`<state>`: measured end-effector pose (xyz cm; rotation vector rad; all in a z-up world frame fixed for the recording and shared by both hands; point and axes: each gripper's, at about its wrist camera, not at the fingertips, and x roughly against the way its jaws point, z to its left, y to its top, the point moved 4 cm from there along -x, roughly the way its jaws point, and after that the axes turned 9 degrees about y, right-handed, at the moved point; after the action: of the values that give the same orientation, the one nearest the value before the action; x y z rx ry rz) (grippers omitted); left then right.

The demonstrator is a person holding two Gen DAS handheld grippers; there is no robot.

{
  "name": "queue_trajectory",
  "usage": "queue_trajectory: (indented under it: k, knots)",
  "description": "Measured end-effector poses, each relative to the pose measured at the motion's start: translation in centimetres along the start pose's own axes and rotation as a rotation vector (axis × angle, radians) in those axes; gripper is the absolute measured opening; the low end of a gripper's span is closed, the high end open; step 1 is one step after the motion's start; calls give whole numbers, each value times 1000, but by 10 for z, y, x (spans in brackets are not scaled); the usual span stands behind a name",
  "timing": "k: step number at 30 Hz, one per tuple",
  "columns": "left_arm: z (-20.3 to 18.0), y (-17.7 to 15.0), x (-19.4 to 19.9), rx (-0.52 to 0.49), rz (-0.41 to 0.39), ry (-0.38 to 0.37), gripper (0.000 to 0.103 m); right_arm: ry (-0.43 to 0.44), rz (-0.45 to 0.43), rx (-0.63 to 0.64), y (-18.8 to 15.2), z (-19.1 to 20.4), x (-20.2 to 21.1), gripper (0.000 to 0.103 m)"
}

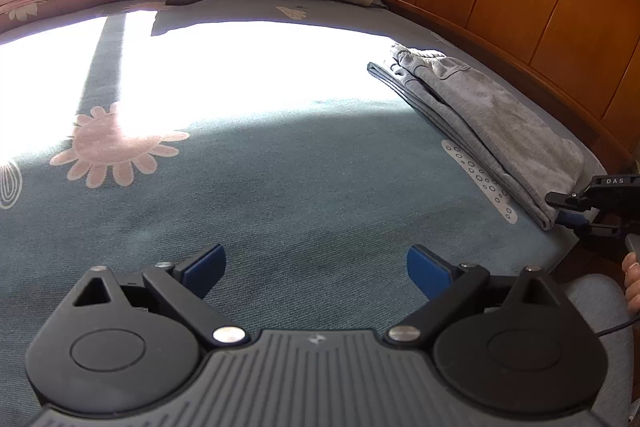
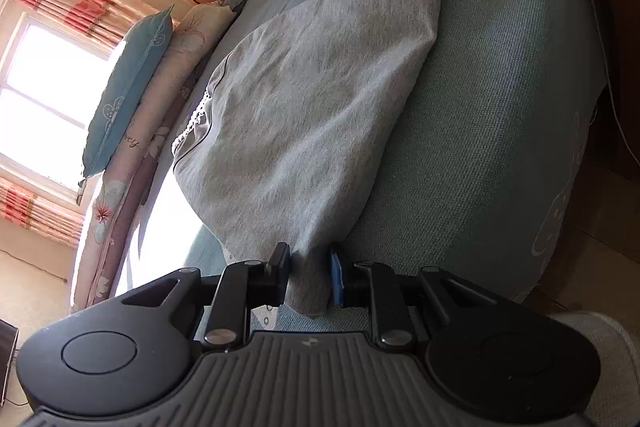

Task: Fold clothes

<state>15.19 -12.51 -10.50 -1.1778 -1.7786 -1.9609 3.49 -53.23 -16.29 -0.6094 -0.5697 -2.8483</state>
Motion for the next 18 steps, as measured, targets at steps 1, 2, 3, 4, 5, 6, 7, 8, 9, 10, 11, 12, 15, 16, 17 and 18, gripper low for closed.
queue_trajectory:
  k: [1, 2, 3, 4, 5, 6, 7, 8, 9, 10, 11, 12, 15, 16, 17, 18]
  knots:
    - [0, 0, 0, -3, -2, 4, 97, 5, 10, -3, 1, 1, 1, 20]
    - [0, 1, 1, -5, -3, 5, 97, 5, 16, 8, 1, 5, 2, 17]
    - [0, 1, 0, -7, -2, 6, 97, 3, 20, 24, 1, 11, 5, 16]
    - [0, 2, -1, -8, 0, 6, 97, -12, 34, 40, 0, 15, 6, 16]
    - [0, 2, -2, -9, 2, 8, 97, -40, 58, 57, -1, 17, 4, 17]
    - [0, 3, -2, -11, 5, 12, 97, -67, 82, 74, -3, 19, 1, 22]
    - [1, 3, -3, -13, 9, 16, 97, -90, 114, 82, -5, 20, -1, 24]
    - [1, 4, -3, -15, 11, 22, 97, -100, 133, 87, -7, 23, 0, 24]
    - [2, 4, -4, -18, 11, 28, 97, -101, 131, 97, -9, 29, 3, 25]
    - [3, 5, -4, -22, 12, 36, 97, -97, 119, 124, -9, 37, 6, 25]
    - [3, 5, -5, -25, 12, 46, 97, -90, 95, 169, -7, 48, 10, 26]
    - [4, 6, -6, -28, 13, 58, 97, -76, 70, 226, -3, 63, 12, 28]
    - [5, 8, -7, -23, 10, 85, 97, -25, 32, 393, 16, 106, -1, 29]
    - [6, 8, -7, -18, 10, 85, 97, -19, 26, 442, 22, 119, -12, 29]
    - [7, 8, -6, -16, 11, 85, 97, -19, 26, 493, 30, 130, -25, 29]
    - [7, 8, -6, -16, 11, 90, 97, -22, 30, 543, 37, 139, -40, 29]
